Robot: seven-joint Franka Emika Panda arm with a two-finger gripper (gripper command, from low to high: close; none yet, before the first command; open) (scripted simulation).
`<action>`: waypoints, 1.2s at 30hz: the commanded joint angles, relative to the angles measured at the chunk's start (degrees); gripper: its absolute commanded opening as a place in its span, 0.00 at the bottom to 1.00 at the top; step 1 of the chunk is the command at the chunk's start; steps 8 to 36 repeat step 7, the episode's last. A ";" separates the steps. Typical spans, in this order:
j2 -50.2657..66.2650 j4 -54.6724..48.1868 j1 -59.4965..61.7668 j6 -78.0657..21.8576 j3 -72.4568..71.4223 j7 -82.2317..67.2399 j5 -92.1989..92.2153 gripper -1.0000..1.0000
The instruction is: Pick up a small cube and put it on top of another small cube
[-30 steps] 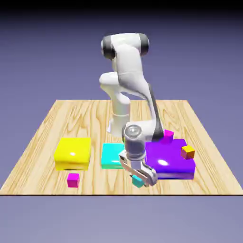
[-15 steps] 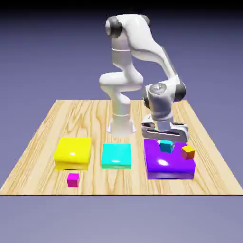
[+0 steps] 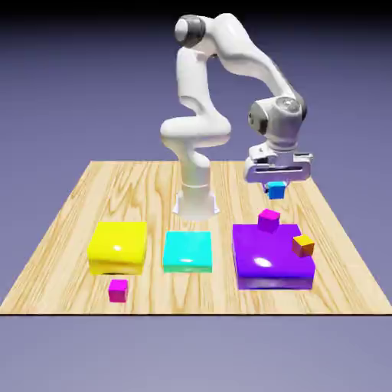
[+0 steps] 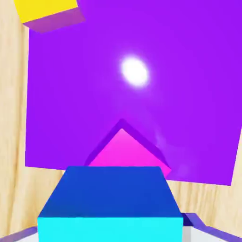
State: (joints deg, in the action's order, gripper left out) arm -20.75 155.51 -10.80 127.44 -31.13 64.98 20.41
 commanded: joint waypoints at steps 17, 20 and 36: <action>4.37 2.21 -0.01 6.44 -1.27 0.64 -0.28 1.00; 4.37 2.21 -0.01 6.44 -1.27 0.64 -0.28 1.00; 4.37 2.21 -0.01 6.44 -1.27 0.64 -0.28 1.00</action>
